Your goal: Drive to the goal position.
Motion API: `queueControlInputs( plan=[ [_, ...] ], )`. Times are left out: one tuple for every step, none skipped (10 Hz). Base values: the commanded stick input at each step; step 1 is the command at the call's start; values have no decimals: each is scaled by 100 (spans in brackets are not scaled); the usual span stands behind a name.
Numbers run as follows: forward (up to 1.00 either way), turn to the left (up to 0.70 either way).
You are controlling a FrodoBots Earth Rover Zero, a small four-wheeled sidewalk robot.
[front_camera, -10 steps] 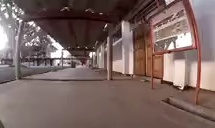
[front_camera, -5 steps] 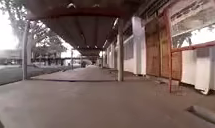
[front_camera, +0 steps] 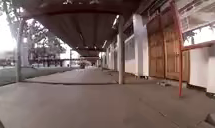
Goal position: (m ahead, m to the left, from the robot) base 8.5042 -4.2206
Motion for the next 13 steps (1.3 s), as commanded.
queueControlInputs(
  plan=[
    [70, 8],
    [70, 4],
    [70, 0],
    [70, 0],
    [70, 4],
    [70, 20],
    [70, 0],
    [70, 0],
    [70, 0],
    [70, 0],
    [70, 0],
    [70, 0],
    [70, 0]
  ],
)
